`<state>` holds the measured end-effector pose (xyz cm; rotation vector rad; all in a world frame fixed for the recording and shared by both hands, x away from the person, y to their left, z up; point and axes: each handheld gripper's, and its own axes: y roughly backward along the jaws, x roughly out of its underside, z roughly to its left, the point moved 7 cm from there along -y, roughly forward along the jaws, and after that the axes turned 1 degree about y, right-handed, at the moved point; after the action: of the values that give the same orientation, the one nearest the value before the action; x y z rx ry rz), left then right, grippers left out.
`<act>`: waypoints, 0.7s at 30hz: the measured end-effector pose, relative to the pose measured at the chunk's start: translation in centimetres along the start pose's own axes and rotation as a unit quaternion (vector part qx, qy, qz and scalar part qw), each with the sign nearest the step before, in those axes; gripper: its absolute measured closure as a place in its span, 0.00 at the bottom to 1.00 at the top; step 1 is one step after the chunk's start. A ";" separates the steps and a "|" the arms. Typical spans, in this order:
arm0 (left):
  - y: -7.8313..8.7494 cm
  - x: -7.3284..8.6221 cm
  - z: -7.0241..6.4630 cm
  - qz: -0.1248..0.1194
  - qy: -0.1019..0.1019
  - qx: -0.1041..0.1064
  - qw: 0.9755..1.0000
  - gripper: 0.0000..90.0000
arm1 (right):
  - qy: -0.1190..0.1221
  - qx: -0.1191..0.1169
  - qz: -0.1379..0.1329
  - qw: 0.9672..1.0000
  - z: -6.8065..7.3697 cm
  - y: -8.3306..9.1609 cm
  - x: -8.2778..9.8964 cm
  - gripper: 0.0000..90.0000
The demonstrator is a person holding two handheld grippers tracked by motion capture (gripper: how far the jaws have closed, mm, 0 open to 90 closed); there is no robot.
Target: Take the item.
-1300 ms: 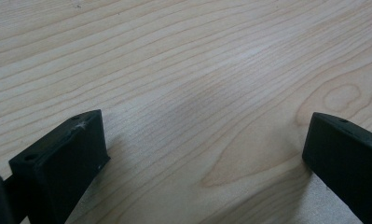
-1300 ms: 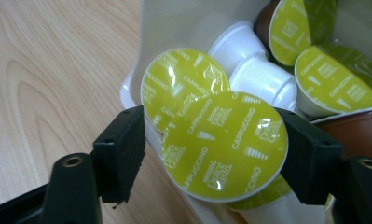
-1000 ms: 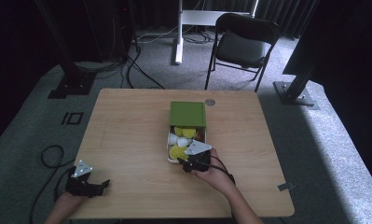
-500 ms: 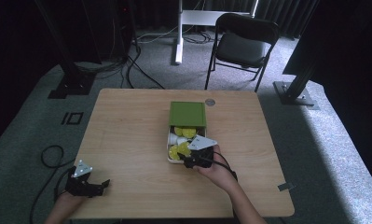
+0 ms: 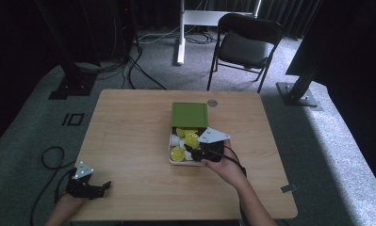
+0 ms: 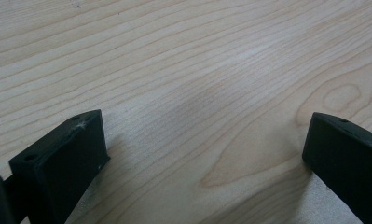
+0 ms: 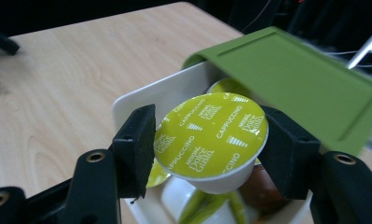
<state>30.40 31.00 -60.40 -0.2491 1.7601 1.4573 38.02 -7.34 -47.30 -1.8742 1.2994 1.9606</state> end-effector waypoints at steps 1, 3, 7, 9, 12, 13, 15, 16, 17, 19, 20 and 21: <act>0.0 0.0 0.0 0.000 0.000 0.000 1.000 0.01 | -0.003 -0.001 -0.002 1.000 -0.1 0.1 -0.1 0.45; 0.0 0.0 0.0 0.000 0.000 0.000 1.000 0.01 | -0.008 0.004 -0.008 1.000 -0.6 0.4 -0.3 0.45; 0.0 0.0 0.0 0.000 0.000 0.000 1.000 0.01 | -0.020 0.014 -0.016 1.000 -1.6 1.0 -0.7 0.45; 0.0 0.0 0.0 0.000 0.000 0.000 1.000 0.01 | -0.028 0.026 -0.023 0.999 -2.1 1.3 -0.9 0.45; 0.0 0.0 0.0 0.000 0.000 0.000 1.000 0.01 | -0.035 0.041 -0.026 0.998 -3.0 1.6 -1.0 0.45; 0.0 0.0 0.0 0.000 0.000 0.000 1.000 0.01 | -0.036 0.046 -0.026 0.998 -3.3 1.6 -1.0 0.45; 0.0 0.0 0.0 0.000 0.000 0.000 1.000 0.01 | -0.041 0.057 -0.031 0.997 -4.0 1.9 -1.0 0.45; 0.0 0.0 0.0 0.001 -0.001 0.000 1.000 0.01 | -0.043 0.061 -0.033 0.997 -4.3 2.0 -1.0 0.45; 0.0 0.0 0.0 0.001 -0.001 0.000 1.000 0.01 | -0.048 0.067 -0.036 0.996 -4.6 2.1 -1.1 0.45; 0.0 0.0 0.0 0.001 0.000 0.000 1.000 0.01 | -0.047 0.083 -0.037 0.995 -5.2 2.3 -1.1 0.45; 0.0 0.0 0.0 0.000 0.000 0.000 1.000 0.01 | -0.051 0.088 -0.040 0.994 -5.5 2.4 -1.0 0.45; 0.0 0.0 0.0 0.000 0.000 0.000 1.000 0.01 | -0.051 0.091 -0.039 0.994 -5.7 2.4 -1.0 0.45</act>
<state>30.39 31.00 -60.40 -0.2478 1.7600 1.4577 41.03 -12.03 -44.49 -1.6914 1.3069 1.8078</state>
